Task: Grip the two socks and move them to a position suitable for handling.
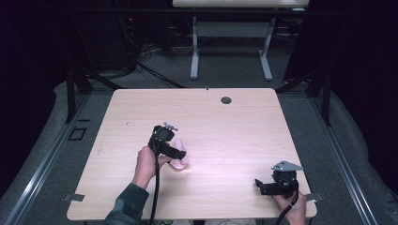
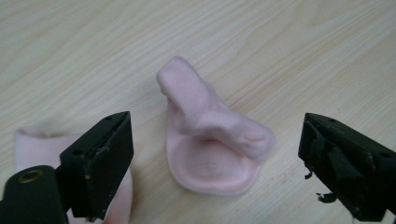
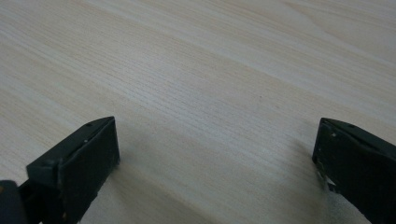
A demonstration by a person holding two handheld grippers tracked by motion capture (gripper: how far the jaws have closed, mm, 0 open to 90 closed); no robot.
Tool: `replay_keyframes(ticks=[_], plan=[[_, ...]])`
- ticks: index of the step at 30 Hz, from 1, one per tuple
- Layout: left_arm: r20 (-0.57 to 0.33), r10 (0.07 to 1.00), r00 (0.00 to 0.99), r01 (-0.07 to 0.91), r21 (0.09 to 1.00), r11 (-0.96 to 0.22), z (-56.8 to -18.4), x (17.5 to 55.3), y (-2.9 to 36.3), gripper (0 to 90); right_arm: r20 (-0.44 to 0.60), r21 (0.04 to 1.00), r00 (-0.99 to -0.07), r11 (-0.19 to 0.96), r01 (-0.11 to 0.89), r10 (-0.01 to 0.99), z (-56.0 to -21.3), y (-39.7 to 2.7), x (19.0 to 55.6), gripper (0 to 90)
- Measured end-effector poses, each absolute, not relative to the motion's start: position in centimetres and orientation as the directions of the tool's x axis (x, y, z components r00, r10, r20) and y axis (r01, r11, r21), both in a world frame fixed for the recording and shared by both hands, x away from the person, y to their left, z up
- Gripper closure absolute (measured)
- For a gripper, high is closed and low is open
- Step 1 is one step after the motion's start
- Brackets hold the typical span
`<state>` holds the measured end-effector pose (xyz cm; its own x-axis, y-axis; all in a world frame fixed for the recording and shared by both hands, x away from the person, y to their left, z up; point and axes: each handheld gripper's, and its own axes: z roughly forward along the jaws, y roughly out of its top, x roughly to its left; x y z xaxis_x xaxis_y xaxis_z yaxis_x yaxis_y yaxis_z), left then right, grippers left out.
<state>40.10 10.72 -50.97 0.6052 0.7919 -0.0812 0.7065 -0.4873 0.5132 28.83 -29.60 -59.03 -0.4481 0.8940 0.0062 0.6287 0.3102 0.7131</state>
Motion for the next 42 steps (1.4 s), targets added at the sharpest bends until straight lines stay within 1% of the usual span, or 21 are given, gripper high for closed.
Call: replay_keyframes(ticks=[1,3,5,6,10,11,15,21,24,26,27,31,34,42], plan=[[-0.096,0.79,0.606,0.716,0.499,-0.488,-51.4,40.5,10.5,14.6,0.006,0.713,-0.448,0.31,0.629,0.894,-59.0,-29.6,28.8,0.0],[-0.093,0.795,0.6,0.726,0.481,-0.492,-52.0,40.8,10.3,16.9,0.003,0.715,-0.445,0.309,0.627,0.895,-59.0,-29.6,28.8,0.0],[-0.095,0.792,0.604,0.728,0.471,-0.498,-52.3,41.0,10.2,21.6,0.004,0.715,-0.445,0.308,0.627,0.896,-59.0,-29.6,28.8,0.0],[-0.097,0.786,0.61,0.732,0.449,-0.513,-52.9,41.1,10.0,22.5,0.004,0.715,-0.444,0.308,0.627,0.896,-59.0,-29.6,28.8,0.0],[-0.108,0.778,0.619,0.735,0.43,-0.525,-53.5,41.2,9.7,32.4,0.004,0.715,-0.444,0.308,0.628,0.896,-59.0,-29.6,28.8,0.0],[-0.112,0.775,0.621,0.739,0.411,-0.533,-54.1,41.3,9.7,34.1,0.003,0.714,-0.444,0.309,0.628,0.896,-59.0,-29.6,28.8,0.0],[-0.112,0.785,0.609,0.753,0.391,-0.529,-55.0,41.3,9.8,42.6,0.004,0.713,-0.441,0.306,0.63,0.898,-59.0,-29.6,28.8,0.0],[-0.11,0.791,0.601,0.756,0.4,-0.518,-55.2,41.3,10.2,51.8,0.003,0.713,-0.439,0.306,0.631,0.898,-59.0,-29.6,28.8,0.0],[-0.095,0.795,0.599,0.75,0.414,-0.515,-55.2,41.2,10.3,56.5,0.003,0.713,-0.439,0.306,0.631,0.899,-59.0,-29.6,28.8,0.0],[-0.094,0.795,0.599,0.746,0.425,-0.512,-55.3,41.1,10.4,60.3,0.002,0.713,-0.439,0.306,0.631,0.899,-59.0,-29.6,28.8,0.0],[-0.086,0.796,0.6,0.737,0.446,-0.508,-55.4,40.9,10.7,62.6,0.003,0.713,-0.439,0.306,0.631,0.899,-59.0,-29.6,28.8,0.0],[-0.098,0.793,0.601,0.729,0.473,-0.495,-55.6,40.7,11.2,72.4,0.003,0.713,-0.438,0.305,0.632,0.899,-59.0,-29.6,28.8,0.0],[-0.11,0.789,0.604,0.727,0.483,-0.489,-55.6,40.6,11.3,75.9,0.002,0.713,-0.437,0.305,0.631,0.9,-59.0,-29.6,28.8,0.0],[-0.125,0.769,0.627,0.711,0.496,-0.5,-54.6,39.8,11.6,76.7,0.002,0.713,-0.436,0.305,0.632,0.9,-59.0,-29.6,28.8,0.0]])
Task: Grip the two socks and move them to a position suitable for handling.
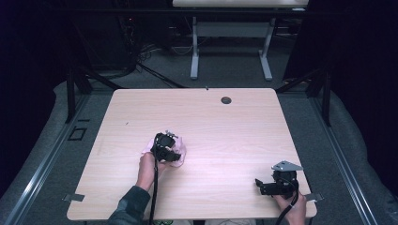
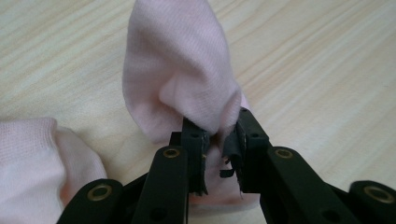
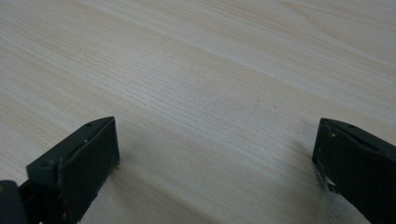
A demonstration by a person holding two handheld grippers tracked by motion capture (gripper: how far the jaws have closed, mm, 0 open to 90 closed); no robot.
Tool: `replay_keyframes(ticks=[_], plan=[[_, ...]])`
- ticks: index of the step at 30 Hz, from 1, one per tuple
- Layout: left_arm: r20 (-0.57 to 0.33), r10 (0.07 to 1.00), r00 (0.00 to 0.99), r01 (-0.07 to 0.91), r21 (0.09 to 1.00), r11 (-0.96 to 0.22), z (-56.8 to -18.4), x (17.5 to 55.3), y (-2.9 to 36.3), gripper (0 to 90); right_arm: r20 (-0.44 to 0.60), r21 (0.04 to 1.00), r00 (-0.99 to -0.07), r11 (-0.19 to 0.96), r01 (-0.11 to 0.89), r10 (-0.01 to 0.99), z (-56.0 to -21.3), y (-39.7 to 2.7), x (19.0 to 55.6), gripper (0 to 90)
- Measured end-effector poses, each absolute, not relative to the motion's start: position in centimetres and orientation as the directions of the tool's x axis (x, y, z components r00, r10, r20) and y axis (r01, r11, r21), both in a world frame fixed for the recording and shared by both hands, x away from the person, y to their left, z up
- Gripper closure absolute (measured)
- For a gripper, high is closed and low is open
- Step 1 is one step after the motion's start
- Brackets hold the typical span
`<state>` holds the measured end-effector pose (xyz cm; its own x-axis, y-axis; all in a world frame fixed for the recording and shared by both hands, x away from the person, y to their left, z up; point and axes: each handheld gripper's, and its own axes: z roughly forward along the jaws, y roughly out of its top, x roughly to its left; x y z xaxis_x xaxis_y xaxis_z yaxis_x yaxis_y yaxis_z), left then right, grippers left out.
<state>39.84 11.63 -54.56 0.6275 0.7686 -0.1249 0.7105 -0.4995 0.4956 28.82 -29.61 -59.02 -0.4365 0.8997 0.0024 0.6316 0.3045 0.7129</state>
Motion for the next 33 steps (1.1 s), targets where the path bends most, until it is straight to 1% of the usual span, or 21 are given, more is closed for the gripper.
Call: replay_keyframes(ticks=[6,12,15,26,27,30,33], plan=[[-0.128,0.714,0.689,0.65,0.546,-0.529,-52.1,37.1,11.7,76.6,0.002,0.713,-0.436,0.304,0.631,0.9,-59.0,-29.6,28.8,0.0],[-0.126,0.686,0.716,0.619,0.569,-0.541,-51.0,35.2,11.7,76.6,0.002,0.713,-0.436,0.305,0.632,0.9,-59.0,-29.6,28.8,0.0],[-0.147,0.652,0.743,0.594,0.593,-0.543,-50.4,33.6,11.6,76.6,0.003,0.713,-0.438,0.305,0.632,0.899,-59.0,-29.6,28.8,0.0],[-0.159,0.583,0.797,0.548,0.596,-0.586,-50.3,30.7,10.2,76.6,0.003,0.713,-0.438,0.305,0.631,0.899,-59.0,-29.6,28.8,0.0],[-0.174,0.568,0.805,0.545,0.595,-0.591,-50.5,30.3,10.0,76.6,0.003,0.713,-0.438,0.305,0.631,0.899,-59.0,-29.6,28.8,0.0],[-0.179,0.559,0.809,0.544,0.587,-0.6,-50.9,29.8,9.6,76.7,0.002,0.713,-0.436,0.305,0.631,0.9,-59.0,-29.6,28.8,0.0],[-0.202,0.542,0.816,0.549,0.565,-0.615,-52.2,29.0,8.9,76.7,0.002,0.713,-0.436,0.305,0.632,0.9,-59.0,-29.6,28.8,0.0]])
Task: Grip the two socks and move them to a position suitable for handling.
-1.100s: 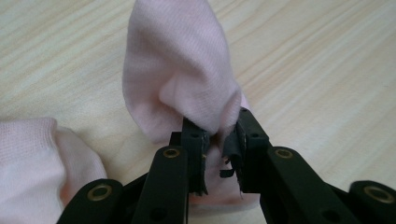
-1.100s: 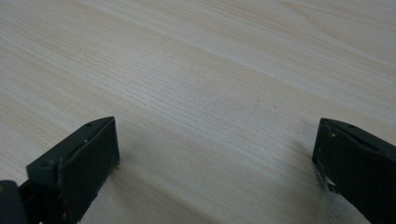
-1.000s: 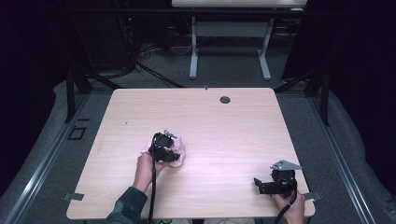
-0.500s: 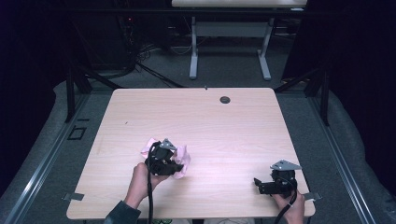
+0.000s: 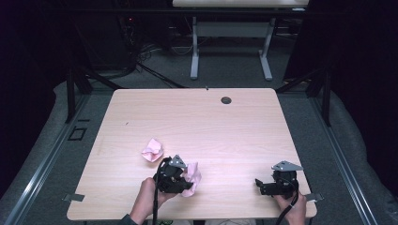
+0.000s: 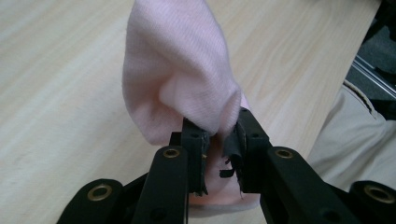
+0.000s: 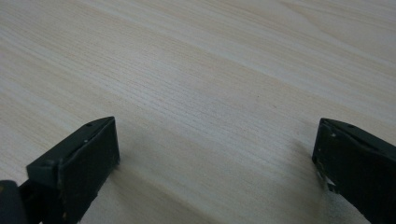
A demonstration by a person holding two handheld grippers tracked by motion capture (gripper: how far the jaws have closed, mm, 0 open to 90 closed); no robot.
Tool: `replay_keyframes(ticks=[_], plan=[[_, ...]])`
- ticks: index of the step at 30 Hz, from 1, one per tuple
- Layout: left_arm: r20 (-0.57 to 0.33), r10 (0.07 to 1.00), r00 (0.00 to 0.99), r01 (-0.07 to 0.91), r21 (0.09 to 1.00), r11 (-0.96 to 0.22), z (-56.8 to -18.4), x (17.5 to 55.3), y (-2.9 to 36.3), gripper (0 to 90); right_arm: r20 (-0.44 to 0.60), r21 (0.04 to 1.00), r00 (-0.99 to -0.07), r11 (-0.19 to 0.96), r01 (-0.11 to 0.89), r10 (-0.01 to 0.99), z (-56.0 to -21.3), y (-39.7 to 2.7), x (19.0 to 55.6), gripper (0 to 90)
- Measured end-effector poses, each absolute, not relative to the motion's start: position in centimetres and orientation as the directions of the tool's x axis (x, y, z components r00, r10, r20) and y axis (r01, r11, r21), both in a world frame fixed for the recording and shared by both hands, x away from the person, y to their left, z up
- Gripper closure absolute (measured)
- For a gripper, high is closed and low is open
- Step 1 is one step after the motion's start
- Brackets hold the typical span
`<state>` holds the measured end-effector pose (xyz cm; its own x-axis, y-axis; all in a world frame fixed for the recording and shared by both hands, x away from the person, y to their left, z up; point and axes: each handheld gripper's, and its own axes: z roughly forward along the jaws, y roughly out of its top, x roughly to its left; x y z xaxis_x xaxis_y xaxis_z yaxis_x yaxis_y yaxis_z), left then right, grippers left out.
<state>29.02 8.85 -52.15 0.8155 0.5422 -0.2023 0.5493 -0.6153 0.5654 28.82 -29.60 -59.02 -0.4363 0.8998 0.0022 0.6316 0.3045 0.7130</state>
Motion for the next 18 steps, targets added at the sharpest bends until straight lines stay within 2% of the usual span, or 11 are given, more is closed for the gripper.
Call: replay_keyframes(ticks=[9,15,18], plan=[[-0.236,0.493,0.838,0.539,0.506,-0.674,-55.3,27.6,6.2,76.5,0.003,0.713,-0.438,0.305,0.631,0.899,-59.0,-29.6,28.8,0.0],[-0.218,0.483,0.848,0.523,0.488,-0.698,-55.9,27.5,5.4,75.3,0.002,0.713,-0.439,0.306,0.631,0.899,-59.0,-29.6,28.8,0.0],[-0.213,0.479,0.852,0.517,0.488,-0.703,-55.7,27.6,5.5,66.5,0.002,0.713,-0.439,0.306,0.631,0.899,-59.0,-29.6,28.8,0.0]])
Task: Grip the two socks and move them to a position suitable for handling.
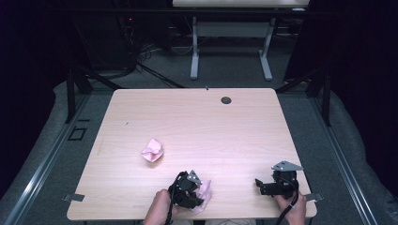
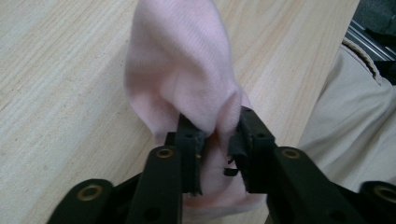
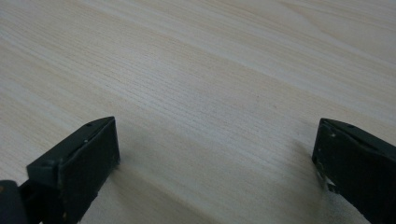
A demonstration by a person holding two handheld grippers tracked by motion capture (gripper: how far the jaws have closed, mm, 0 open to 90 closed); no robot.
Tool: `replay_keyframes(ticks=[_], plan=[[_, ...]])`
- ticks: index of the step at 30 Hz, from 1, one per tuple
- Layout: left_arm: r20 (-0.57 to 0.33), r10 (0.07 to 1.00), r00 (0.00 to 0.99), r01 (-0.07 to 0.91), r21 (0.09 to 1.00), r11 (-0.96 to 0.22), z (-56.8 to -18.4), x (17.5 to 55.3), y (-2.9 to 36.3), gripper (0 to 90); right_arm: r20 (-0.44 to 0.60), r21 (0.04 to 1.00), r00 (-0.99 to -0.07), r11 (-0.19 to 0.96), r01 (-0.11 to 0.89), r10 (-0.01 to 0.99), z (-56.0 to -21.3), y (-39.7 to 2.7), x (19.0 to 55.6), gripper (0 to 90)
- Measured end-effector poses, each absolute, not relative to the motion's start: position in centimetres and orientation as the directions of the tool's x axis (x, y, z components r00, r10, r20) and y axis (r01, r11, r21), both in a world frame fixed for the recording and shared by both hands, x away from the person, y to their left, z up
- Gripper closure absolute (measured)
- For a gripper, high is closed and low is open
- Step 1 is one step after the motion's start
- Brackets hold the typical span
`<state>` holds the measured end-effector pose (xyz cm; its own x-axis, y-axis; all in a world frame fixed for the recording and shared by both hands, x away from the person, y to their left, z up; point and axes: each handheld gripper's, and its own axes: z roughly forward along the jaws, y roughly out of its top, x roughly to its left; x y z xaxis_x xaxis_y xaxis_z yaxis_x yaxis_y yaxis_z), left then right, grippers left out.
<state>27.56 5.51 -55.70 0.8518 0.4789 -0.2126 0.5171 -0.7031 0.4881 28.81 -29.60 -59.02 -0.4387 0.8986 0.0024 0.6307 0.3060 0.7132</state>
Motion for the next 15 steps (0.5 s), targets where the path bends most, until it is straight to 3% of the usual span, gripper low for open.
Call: replay_keyframes(ticks=[4,7,8,11,15], plan=[[-0.194,0.503,0.842,0.524,0.515,-0.679,-54.9,27.5,6.3,44.8,0.002,0.713,-0.439,0.306,0.631,0.899,-59.0,-29.6,28.8,0.0],[-0.19,0.511,0.838,0.527,0.523,-0.67,-54.4,27.6,6.8,33.8,0.003,0.713,-0.439,0.306,0.631,0.899,-59.0,-29.6,28.8,0.0],[-0.19,0.523,0.831,0.535,0.528,-0.659,-54.2,27.7,7.1,33.8,0.002,0.713,-0.439,0.306,0.63,0.899,-59.0,-29.6,28.8,0.0],[-0.175,0.547,0.819,0.546,0.533,-0.646,-53.4,28.2,8.4,21.0,0.002,0.713,-0.439,0.306,0.631,0.899,-59.0,-29.6,28.8,0.0],[-0.158,0.565,0.81,0.555,0.519,-0.65,-53.0,28.8,9.5,14.7,0.003,0.713,-0.439,0.306,0.631,0.899,-59.0,-29.6,28.8,0.0]])
